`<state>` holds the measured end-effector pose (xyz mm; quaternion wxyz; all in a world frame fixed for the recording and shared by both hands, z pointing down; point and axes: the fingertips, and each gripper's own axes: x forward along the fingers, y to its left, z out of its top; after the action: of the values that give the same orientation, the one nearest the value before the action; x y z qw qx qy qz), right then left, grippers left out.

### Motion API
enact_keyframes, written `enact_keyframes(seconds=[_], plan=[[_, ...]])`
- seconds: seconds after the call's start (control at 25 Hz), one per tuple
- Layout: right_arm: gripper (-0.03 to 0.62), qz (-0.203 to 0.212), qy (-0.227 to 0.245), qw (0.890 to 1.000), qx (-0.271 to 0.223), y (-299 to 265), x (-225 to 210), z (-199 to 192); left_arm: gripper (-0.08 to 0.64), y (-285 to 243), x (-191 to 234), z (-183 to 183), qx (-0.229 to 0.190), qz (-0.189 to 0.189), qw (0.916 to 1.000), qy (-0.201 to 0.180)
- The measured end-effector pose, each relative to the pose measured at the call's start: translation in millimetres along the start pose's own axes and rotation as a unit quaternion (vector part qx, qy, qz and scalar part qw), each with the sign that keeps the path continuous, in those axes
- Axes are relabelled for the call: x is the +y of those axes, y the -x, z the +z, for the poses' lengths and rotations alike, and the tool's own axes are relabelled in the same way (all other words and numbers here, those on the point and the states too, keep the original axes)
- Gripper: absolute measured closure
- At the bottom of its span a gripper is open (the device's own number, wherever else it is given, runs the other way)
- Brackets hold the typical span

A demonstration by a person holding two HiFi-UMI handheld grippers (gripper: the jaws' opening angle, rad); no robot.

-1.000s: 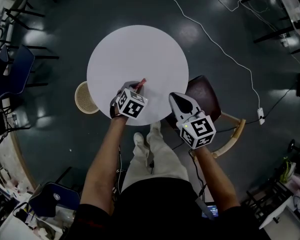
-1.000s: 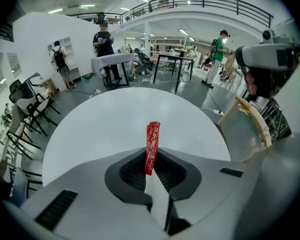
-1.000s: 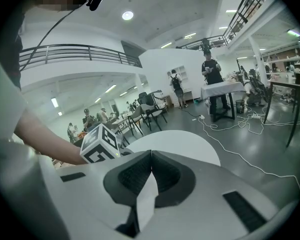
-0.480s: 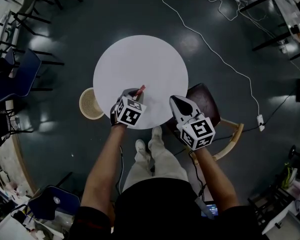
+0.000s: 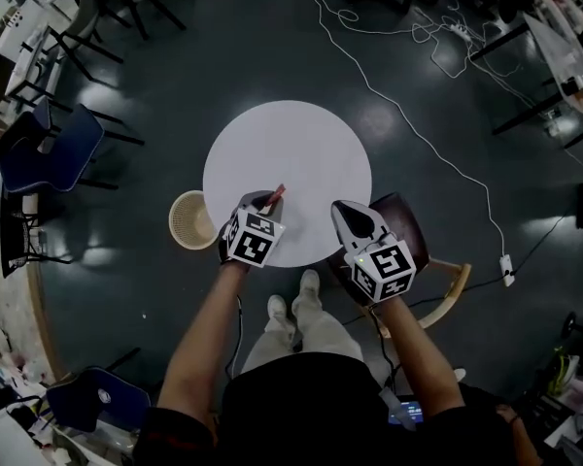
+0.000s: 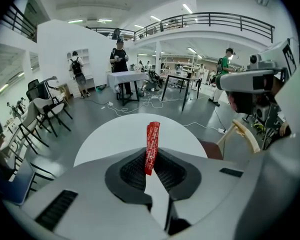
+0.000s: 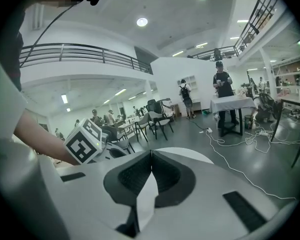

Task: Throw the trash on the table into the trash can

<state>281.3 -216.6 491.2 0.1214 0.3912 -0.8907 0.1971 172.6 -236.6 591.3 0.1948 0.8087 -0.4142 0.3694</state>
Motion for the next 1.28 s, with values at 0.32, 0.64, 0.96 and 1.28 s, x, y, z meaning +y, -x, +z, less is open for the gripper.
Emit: enact_keyframes(seconds=[0.32, 0.64, 0.96, 1.28], plan=[[0.574, 0.009, 0.027, 0.999, -0.024, 11.3, 26.2, 36.4, 0.517, 59.9, 2.2, 23.0, -0.053, 0.02, 0.9983, 0.01], [0.574, 0.022, 0.064, 0.997, -0.048, 19.4, 50.7, 72.1, 0.518, 116.4, -1.5, 46.8, -0.113, 0.033, 0.9925, 0.031], [0.574, 0.049, 0.088, 0.993, -0.068, 24.0, 82.8, 98.0, 0.518, 173.7, -2.5, 56.2, -0.166, 0.055, 0.9834, 0.048], [0.574, 0.085, 0.107, 0.987, -0.085, 25.8, 107.0, 119.2, 0.518, 219.1, -5.1, 59.2, -0.216, 0.077, 0.9675, 0.106]])
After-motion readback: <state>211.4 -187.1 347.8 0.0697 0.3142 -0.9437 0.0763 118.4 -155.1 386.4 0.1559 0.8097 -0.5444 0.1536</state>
